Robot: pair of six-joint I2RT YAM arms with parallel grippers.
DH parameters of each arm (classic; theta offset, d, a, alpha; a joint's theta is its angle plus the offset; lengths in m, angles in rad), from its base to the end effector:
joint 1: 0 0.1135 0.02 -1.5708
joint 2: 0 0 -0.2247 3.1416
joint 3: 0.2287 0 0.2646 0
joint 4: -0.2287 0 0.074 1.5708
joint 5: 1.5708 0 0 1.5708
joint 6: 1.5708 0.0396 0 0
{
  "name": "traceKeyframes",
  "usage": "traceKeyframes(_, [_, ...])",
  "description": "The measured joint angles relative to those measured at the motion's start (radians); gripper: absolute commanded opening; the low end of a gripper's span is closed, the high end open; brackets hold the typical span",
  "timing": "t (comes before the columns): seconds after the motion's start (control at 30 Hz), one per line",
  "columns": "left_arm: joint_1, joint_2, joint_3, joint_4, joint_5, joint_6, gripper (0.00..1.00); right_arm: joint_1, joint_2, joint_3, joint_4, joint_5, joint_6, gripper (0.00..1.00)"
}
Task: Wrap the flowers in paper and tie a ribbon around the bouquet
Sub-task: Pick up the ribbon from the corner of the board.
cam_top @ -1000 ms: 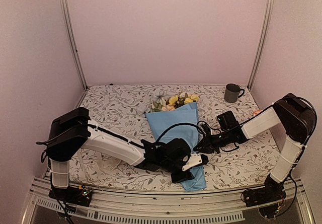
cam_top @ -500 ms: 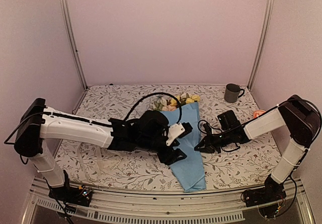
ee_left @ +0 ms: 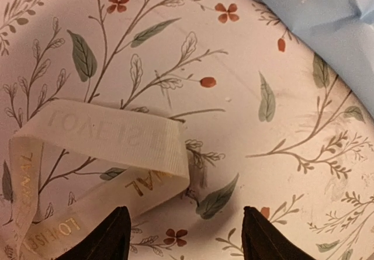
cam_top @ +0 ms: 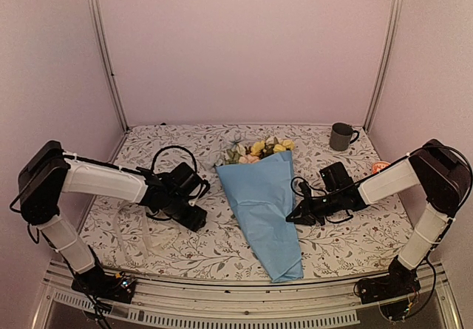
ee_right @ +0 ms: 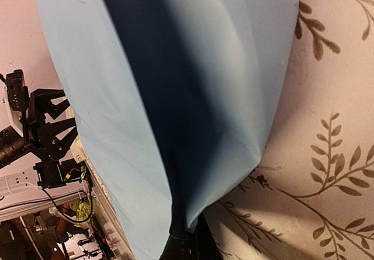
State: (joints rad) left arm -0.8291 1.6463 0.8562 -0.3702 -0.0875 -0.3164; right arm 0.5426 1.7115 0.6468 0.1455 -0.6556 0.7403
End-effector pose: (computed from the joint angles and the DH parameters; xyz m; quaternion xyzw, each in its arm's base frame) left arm 0.2094 -0.2234 0.0927 0.2394 0.9484 -0.0744 0.1943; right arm 0.2383 0.1719 0.0559 -0.0140 0.9027 0.4257 0.0603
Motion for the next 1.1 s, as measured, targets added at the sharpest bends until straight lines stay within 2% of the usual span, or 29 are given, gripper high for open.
traceKeyframes(0.17, [0.0,0.093,0.055,0.043,-0.042,0.015,0.61,0.0,-0.003,0.001,-0.011,0.0,0.0,0.0])
traceKeyframes(0.23, [0.0,0.127,0.085,0.069,-0.056,0.018,0.53,0.0,-0.005,0.001,-0.014,0.0,0.0,0.0])
traceKeyframes(0.27, [0.0,0.141,0.095,0.083,-0.06,0.02,0.42,0.0,-0.006,0.001,-0.017,0.0,0.0,0.0])
traceKeyframes(0.33, [0.0,0.156,0.106,0.105,-0.069,0.023,0.12,0.0,-0.01,0.001,-0.023,0.0,0.0,0.0])
traceKeyframes(0.37, [0.0,0.162,0.109,0.114,-0.072,0.024,0.0,0.0,-0.013,0.001,-0.025,0.0,0.0,0.0])
traceKeyframes(0.7, [0.0,0.163,0.123,0.111,-0.158,0.071,0.0,0.0,-0.024,0.002,-0.049,0.006,0.0,0.0])
traceKeyframes(1.0, [0.001,-0.019,0.124,0.103,-0.146,0.087,0.0,0.0,-0.03,0.002,-0.058,0.013,0.0,0.0])
traceKeyframes(1.03, [0.001,-0.045,0.123,0.105,-0.141,0.087,0.04,0.0,-0.03,0.002,-0.058,0.014,0.0,0.0])
traceKeyframes(1.1, [0.003,-0.086,0.121,0.113,-0.123,0.098,0.26,0.0,-0.03,0.002,-0.059,0.014,0.0,0.0])
